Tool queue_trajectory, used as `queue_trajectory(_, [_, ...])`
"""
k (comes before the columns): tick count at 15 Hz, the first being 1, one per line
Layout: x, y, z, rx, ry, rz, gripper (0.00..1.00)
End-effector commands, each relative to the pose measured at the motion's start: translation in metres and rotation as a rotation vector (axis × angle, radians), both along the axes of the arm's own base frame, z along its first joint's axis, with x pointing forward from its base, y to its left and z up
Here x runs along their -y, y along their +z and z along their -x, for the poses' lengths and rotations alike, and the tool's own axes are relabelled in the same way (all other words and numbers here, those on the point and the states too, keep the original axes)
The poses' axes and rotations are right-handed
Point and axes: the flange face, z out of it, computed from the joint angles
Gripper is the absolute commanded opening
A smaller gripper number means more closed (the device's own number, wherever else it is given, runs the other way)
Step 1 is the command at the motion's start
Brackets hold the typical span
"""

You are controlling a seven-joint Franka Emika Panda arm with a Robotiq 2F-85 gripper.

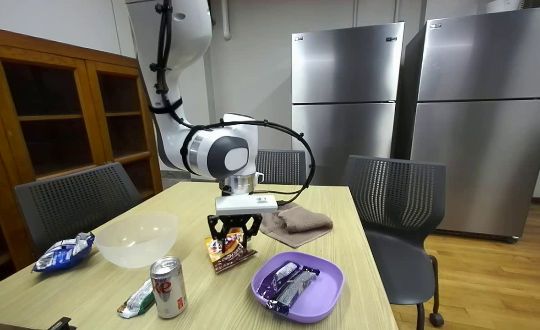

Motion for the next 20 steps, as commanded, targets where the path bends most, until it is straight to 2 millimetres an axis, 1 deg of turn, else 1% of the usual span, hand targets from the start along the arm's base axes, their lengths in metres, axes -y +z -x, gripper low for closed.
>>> queue_trajectory(1, [0.001,0.001,-0.004,0.023,0.026,0.001,0.27])
queue_trajectory(4, [0.001,0.002,-0.004,0.031,0.030,0.004,0.05])
queue_trajectory(5, [0.000,0.003,-0.004,0.034,0.032,0.006,0.00])
queue_trajectory(8, [0.000,0.006,-0.002,0.043,0.042,0.007,0.00])
queue_trajectory(12, [-0.007,0.015,0.008,0.061,0.095,0.012,0.00])
queue_trajectory(15, [-0.011,0.030,0.021,0.066,0.155,0.002,0.00])
queue_trajectory(20, [-0.017,0.064,0.044,0.115,0.261,-0.018,0.00])
